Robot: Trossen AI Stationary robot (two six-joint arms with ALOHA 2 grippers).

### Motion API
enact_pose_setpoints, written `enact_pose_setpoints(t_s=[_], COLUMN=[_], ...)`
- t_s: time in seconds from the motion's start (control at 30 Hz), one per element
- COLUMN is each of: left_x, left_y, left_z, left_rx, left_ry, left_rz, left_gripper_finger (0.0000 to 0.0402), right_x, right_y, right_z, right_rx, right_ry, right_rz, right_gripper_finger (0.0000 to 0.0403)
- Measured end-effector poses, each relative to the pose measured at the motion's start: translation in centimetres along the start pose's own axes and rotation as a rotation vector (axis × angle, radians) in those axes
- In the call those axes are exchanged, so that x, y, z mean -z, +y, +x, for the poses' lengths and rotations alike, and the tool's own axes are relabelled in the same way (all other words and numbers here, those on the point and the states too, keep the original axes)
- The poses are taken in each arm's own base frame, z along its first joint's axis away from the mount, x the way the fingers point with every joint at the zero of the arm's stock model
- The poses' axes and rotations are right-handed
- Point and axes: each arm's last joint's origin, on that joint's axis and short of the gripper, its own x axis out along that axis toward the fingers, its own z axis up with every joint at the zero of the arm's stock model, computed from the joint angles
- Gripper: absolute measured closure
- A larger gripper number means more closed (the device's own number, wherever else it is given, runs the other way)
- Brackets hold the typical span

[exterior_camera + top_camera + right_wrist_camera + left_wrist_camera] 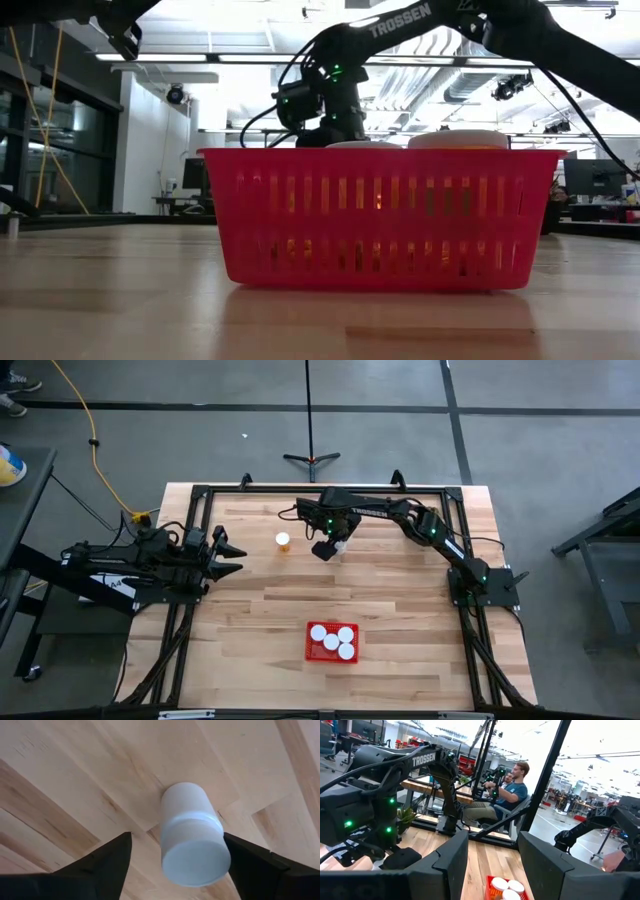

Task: Pick and place pill bottles into a basket
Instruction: Put the white medicine bottle into the red basket

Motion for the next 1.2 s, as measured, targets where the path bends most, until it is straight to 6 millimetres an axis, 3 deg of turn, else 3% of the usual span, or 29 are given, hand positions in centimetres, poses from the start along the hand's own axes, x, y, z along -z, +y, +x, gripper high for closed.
enact_pose_setpoints(t_s=[0.43, 0.73, 0.97, 1.2], left_x=[0.0, 0.0, 0.0, 0.0], left_y=[0.0, 0.0, 0.0, 0.0], left_z=[0.0, 0.0, 0.0, 0.0], left_rx=[0.0, 0.0, 0.0, 0.0], left_ry=[0.0, -0.002, -0.001, -0.002], left_rz=[0.0, 0.01, 0.012, 0.012], left_gripper_finger=[0.019, 0.019, 0.019, 0.019], right_x=[0.0, 0.5, 1.0, 2.1], right_y=[0.1, 1.8, 3.5, 5.1], right_z=[0.0, 0.0, 0.1, -1.0], right_rx=[-0.001, 0.012, 0.0, -0.011], right_ry=[-0.001, -0.026, -0.041, -0.074], right_rz=[-0.006, -0.045, -0.061, -0.071], right_gripper_finger=[0.025, 0.0239, 0.0255, 0.0255])
